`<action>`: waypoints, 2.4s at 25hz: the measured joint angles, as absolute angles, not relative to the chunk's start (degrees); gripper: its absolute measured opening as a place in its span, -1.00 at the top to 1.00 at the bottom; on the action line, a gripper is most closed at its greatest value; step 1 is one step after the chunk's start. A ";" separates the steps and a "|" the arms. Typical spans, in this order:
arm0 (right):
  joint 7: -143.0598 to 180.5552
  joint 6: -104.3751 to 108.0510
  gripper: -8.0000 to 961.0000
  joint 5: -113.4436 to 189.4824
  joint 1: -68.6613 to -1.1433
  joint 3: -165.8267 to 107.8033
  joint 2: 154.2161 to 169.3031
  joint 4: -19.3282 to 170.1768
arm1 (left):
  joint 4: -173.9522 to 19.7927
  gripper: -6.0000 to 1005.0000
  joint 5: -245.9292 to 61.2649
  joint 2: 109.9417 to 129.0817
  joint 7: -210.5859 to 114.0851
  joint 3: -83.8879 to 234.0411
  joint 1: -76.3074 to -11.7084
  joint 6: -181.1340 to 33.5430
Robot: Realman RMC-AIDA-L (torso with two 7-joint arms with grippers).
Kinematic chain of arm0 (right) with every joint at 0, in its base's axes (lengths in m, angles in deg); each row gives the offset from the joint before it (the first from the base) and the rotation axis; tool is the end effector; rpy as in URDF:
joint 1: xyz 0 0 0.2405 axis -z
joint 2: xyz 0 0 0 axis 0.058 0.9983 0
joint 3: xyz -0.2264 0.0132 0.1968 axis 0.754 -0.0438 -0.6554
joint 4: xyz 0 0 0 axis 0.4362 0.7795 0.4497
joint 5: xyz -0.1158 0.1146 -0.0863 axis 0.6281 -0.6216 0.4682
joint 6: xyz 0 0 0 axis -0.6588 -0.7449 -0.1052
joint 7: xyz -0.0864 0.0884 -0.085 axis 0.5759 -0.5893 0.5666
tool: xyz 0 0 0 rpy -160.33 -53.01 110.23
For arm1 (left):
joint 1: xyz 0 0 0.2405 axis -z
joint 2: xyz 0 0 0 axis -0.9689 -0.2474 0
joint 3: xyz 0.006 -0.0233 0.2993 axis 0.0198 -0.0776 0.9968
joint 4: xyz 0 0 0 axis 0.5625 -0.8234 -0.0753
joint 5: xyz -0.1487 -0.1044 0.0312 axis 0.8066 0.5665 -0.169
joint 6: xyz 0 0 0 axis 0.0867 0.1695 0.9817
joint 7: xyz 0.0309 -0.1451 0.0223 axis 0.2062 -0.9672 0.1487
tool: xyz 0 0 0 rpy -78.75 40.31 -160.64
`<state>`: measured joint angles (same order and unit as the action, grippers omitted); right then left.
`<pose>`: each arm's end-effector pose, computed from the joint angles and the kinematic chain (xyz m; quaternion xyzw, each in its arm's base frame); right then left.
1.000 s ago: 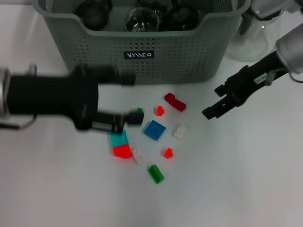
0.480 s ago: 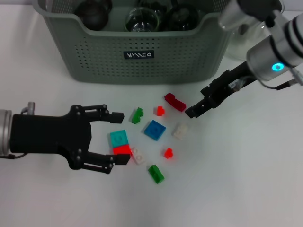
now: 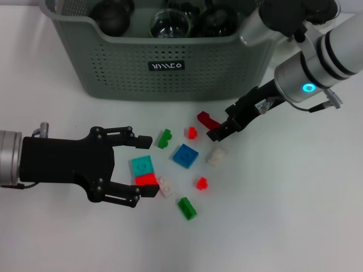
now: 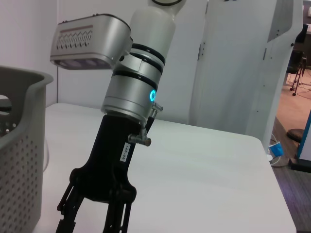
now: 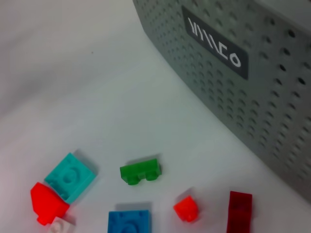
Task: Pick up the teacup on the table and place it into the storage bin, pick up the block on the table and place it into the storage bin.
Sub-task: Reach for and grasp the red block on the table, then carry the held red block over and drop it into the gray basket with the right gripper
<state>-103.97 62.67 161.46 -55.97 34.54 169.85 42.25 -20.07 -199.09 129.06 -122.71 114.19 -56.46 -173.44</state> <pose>0.1982 0.4006 -0.1031 -0.9504 0.2808 -0.1002 0.0889 -0.2722 0.2518 -0.0265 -0.9709 -0.0993 -0.2128 0.0462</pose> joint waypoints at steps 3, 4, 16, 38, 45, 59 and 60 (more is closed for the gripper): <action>-104.07 61.28 -0.83 160.33 -55.99 36.55 169.91 42.48 | -20.22 -0.78 -199.09 129.08 -122.72 114.19 -56.38 -173.44; -104.13 60.74 -0.83 159.97 -55.99 37.20 169.91 42.59 | -20.31 -0.78 -199.09 129.09 -122.72 114.18 -56.35 -173.43; -105.29 55.40 -0.21 157.67 -56.07 43.36 169.98 43.85 | -21.52 -0.77 -198.94 129.05 -122.64 114.00 -55.92 -172.89; -108.09 53.26 0.52 157.16 -56.32 48.80 169.98 43.37 | -24.71 -0.78 -204.57 128.87 -120.73 114.19 -55.46 -165.72; -109.24 58.45 0.58 157.30 -54.09 47.77 169.18 38.21 | -24.84 -0.78 -205.27 128.92 -120.79 113.92 -55.57 -165.27; -107.57 90.81 0.58 156.93 -46.87 33.72 167.44 15.29 | -26.29 -0.78 -204.83 128.99 -120.97 113.90 -55.44 -165.16; -107.36 92.93 0.58 156.23 -47.02 32.47 167.57 14.01 | -26.53 -0.77 -204.89 128.99 -120.97 113.91 -55.38 -165.15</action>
<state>-107.36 92.93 156.23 -47.02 32.47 167.57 14.01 -26.53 -204.89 128.99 -120.97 113.91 -55.38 -165.15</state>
